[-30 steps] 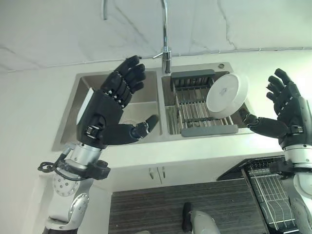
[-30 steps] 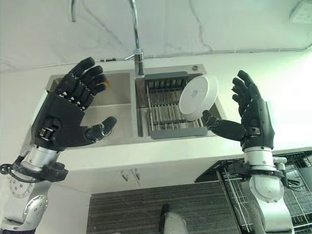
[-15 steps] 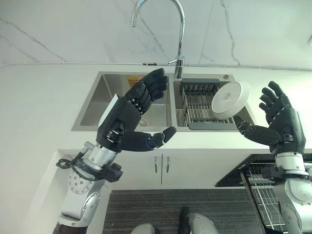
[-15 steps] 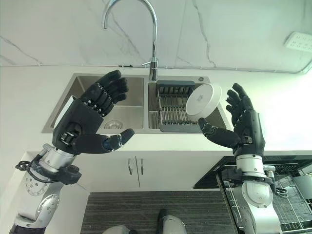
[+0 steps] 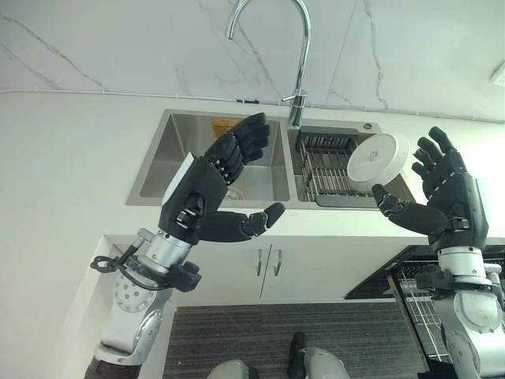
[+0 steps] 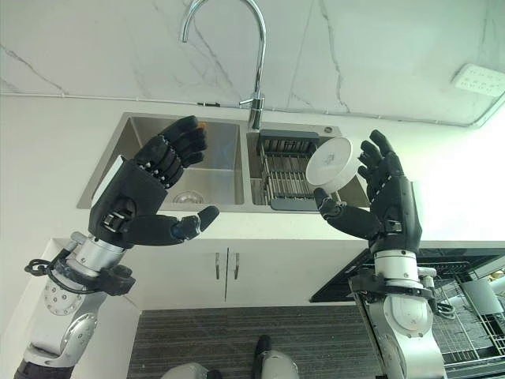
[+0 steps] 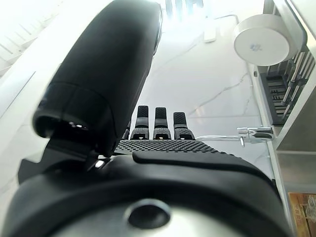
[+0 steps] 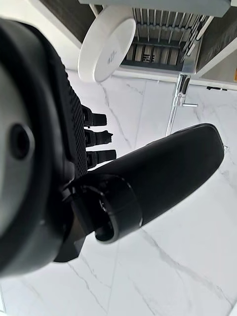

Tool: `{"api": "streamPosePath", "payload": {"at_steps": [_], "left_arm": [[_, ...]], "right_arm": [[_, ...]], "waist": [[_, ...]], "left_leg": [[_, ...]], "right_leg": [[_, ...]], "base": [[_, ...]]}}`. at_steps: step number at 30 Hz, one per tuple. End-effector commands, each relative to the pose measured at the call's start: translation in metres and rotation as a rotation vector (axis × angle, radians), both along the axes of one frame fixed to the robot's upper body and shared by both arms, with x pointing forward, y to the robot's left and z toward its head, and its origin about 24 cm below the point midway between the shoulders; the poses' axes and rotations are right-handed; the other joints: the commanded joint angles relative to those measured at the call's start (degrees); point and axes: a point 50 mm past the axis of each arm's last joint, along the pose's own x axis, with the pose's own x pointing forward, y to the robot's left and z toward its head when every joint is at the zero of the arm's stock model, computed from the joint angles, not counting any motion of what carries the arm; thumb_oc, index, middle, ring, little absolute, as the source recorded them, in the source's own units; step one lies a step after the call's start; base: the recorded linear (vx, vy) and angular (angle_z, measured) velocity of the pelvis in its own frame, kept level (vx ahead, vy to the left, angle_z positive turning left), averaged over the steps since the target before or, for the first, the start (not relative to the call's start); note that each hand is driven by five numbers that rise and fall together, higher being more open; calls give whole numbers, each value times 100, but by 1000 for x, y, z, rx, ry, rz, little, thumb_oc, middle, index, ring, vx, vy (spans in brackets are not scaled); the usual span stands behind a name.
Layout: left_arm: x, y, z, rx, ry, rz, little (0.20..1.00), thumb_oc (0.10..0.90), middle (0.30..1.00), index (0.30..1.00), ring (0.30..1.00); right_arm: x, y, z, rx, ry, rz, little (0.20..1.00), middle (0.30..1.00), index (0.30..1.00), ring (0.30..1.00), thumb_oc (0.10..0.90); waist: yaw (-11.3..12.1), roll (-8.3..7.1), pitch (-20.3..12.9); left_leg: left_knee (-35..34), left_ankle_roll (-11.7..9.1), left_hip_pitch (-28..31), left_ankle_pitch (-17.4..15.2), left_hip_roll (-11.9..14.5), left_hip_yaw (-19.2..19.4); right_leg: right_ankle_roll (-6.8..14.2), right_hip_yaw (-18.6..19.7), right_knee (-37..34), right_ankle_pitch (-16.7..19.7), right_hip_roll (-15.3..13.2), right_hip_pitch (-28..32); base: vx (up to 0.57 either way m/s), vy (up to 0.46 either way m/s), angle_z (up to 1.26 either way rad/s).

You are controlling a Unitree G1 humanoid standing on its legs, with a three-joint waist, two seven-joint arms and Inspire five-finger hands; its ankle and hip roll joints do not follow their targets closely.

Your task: Place the dishes in the dishwasher.

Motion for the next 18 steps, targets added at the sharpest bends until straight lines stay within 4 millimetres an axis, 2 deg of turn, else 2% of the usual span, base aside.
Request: {"api": "streamPosePath", "payload": {"at_steps": [1, 2, 4, 5, 6, 8, 9, 12, 14, 15, 16, 18], "left_arm": [[-16, -9, 42, -3, -280, -72, 900, 800, 900, 900, 900], [-16, -9, 41, 7, -282, -68, 900, 800, 900, 900, 900], [-15, -4, 42, 8, -284, -56, 900, 800, 900, 900, 900], [-14, -3, 43, 8, -286, -47, 900, 800, 900, 900, 900], [-12, -3, 47, 9, -292, -42, 900, 800, 900, 900, 900], [-12, -1, 50, 22, -298, -38, 900, 800, 900, 900, 900], [-16, 1, 50, 14, -299, -43, 900, 800, 900, 900, 900], [-19, 3, 50, -4, -296, -48, 900, 800, 900, 900, 900], [-22, 3, 49, -21, -295, -56, 900, 800, 900, 900, 900], [-23, 3, 48, -28, -294, -54, 900, 800, 900, 900, 900], [-23, 3, 48, -37, -293, -52, 900, 800, 900, 900, 900], [-22, 2, 49, -40, -296, -50, 900, 800, 900, 900, 900]], "right_arm": [[-2, 10, 61, -29, -347, 75, 900, 900, 900, 900, 800], [-1, 11, 60, -23, -345, 87, 900, 900, 900, 900, 800], [1, 14, 55, -30, -328, 122, 900, 900, 900, 900, 800], [1, 15, 54, -37, -321, 135, 900, 900, 900, 900, 800], [1, 19, 54, -49, -313, 162, 900, 900, 900, 900, 800], [0, 20, 56, -51, -310, 190, 900, 900, 900, 900, 800], [-2, 17, 57, -72, -301, 193, 900, 900, 900, 900, 800], [-3, 17, 61, -93, -296, 198, 900, 900, 900, 900, 800], [-3, 17, 64, -104, -296, 199, 900, 900, 900, 900, 800], [-2, 16, 65, -116, -292, 205, 900, 900, 900, 900, 800], [-2, 14, 67, -122, -291, 213, 900, 900, 900, 900, 800], [-2, 15, 70, -136, -295, 226, 900, 900, 900, 900, 800]], "waist": [[170, 210, 46], [188, 183, 64], [198, 112, 98], [168, 81, 110], [101, -51, 92], [76, -141, 91], [130, -178, 53], [137, -191, -54], [89, -175, -191], [18, -142, -294], [-48, -104, -375], [-147, -66, -472]], "left_leg": [[-1088, -321, 524, -45, -8, -332], [-1088, -331, 519, -43, 9, -314], [-1088, -395, 569, -12, 22, -375], [-1088, -452, 622, -20, 45, -365], [-1088, -538, 715, -106, -2, -302], [-1088, -535, 857, -282, -26, -403], [-1088, -545, 909, -341, -8, -482], [-1088, -649, 945, -399, 89, -519], [-1088, -776, 1046, -489, 300, -442], [-1088, -894, 1086, -508, 513, -337], [-1088, -983, 1066, -473, 711, -225], [-1088, -1096, 1031, -352, 916, -107]], "right_leg": [[104, -425, 1860, -1120, -122, 193], [115, -383, 1752, -1038, -239, 166], [127, -105, 747, -933, -430, 290], [166, 51, 459, -952, -532, 258], [426, 527, 459, -726, -992, -240], [565, 901, 459, -460, -1200, -522], [550, 914, 459, -755, -1257, -487], [588, 878, 459, -917, -1198, -449], [566, 809, 459, -1078, -1058, -440], [513, 744, 459, -1214, -932, -437], [447, 680, 459, -1354, -827, -433], [320, 653, 459, -1496, -644, -448]], "base": [[-28, -20, -18], [26, -86, -28], [86, -194, -34], [159, -403, -41], [164, -416, -37], [276, -502, 12], [283, -497, 44], [145, -319, 35], [157, -394, 35], [149, -466, 38], [130, -483, 41], [81, -390, 31]]}}
